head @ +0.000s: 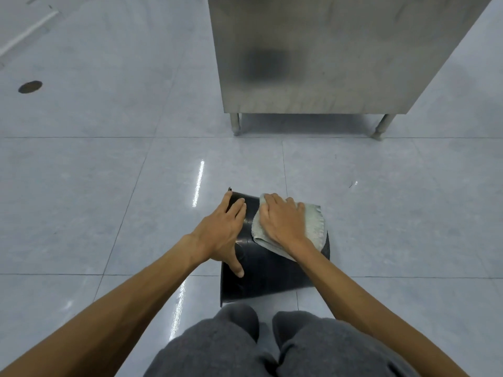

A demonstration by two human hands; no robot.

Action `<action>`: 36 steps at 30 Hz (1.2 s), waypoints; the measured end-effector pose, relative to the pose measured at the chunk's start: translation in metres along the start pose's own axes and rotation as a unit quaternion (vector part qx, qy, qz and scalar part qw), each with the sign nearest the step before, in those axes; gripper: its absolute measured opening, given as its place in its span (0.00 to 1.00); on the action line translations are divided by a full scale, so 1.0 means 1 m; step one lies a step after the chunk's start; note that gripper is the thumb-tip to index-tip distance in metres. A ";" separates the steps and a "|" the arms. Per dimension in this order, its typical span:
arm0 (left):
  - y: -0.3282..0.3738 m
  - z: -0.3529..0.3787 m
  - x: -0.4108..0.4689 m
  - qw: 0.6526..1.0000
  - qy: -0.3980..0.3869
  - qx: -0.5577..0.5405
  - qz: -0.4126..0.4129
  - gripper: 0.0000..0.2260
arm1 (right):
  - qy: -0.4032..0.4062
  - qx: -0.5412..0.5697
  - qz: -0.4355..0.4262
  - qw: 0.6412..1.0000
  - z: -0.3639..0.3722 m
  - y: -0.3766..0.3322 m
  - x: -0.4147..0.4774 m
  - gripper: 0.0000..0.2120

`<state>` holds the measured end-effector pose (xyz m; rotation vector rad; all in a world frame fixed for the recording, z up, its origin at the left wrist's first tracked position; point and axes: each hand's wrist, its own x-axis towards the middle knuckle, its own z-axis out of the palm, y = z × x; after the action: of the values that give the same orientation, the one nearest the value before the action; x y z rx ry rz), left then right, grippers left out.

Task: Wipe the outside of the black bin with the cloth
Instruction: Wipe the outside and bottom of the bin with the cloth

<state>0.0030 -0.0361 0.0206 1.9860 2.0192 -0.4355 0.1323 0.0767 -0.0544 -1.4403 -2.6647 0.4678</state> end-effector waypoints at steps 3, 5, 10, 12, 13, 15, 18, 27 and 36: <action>-0.003 -0.002 0.001 1.000 -0.005 -0.011 0.008 0.65 | 0.013 -0.002 -0.056 0.998 0.008 -0.016 -0.027 0.30; -0.005 -0.003 0.004 1.000 0.005 -0.016 0.007 0.65 | 0.039 0.020 -0.091 0.995 0.015 -0.008 -0.065 0.29; 0.000 0.017 -0.001 0.999 -0.001 -0.037 -0.012 0.69 | 0.077 0.014 -0.026 0.997 0.016 0.041 -0.067 0.28; 0.004 0.021 -0.005 1.000 0.009 -0.016 -0.011 0.69 | 0.037 0.006 0.025 0.999 0.008 0.034 -0.033 0.27; 0.006 0.020 -0.006 1.000 0.014 -0.006 -0.011 0.69 | 0.010 0.009 0.032 0.999 0.004 0.026 -0.016 0.26; 0.008 0.019 -0.007 1.000 0.008 0.013 -0.013 0.68 | -0.019 0.008 0.009 1.000 -0.001 0.011 0.002 0.27; 0.007 0.022 -0.009 0.998 0.005 0.055 -0.013 0.70 | 0.016 -0.001 -0.057 0.998 0.005 0.004 -0.010 0.30; 0.013 0.008 0.002 0.991 -0.003 0.132 -0.033 0.73 | 0.105 0.035 -0.151 0.982 0.020 0.040 -0.070 0.42; 0.020 0.019 -0.006 0.993 -0.004 0.114 -0.043 0.72 | 0.143 0.010 -0.165 0.976 0.022 0.052 -0.065 0.38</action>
<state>0.0232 -0.0486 0.0055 2.0244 2.1387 -0.7223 0.2058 0.0441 -0.0863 -0.9450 -2.5787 0.2350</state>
